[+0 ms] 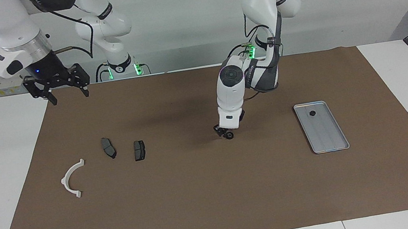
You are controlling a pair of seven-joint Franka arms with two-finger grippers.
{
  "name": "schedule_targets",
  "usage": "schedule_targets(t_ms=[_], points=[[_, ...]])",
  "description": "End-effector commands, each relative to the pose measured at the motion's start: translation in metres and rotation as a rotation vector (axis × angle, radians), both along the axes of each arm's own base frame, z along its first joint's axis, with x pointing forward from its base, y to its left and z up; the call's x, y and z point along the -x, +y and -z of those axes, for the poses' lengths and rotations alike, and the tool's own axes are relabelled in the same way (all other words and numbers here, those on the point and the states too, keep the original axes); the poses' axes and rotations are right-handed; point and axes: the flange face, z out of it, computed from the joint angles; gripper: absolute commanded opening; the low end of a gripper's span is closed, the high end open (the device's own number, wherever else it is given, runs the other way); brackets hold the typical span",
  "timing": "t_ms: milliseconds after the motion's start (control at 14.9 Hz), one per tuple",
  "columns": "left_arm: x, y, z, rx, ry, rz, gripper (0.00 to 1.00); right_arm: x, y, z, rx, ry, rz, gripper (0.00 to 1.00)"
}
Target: Pick bearing gear from pile to tray
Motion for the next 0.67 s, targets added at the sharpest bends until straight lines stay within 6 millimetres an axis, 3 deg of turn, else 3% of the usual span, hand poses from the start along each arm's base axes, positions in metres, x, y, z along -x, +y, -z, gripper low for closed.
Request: schedule_targets(t_ms=[0,605], points=[[0.002,0.001,0.004,0.002,-0.037,-0.004,0.6,0.007,-0.004,0.003,0.009,0.022,0.026,1.0],[-0.004,0.004,0.008,0.009,-0.053,-0.011,0.6,0.0,0.0,0.014,0.007,0.033,0.023,1.0]])
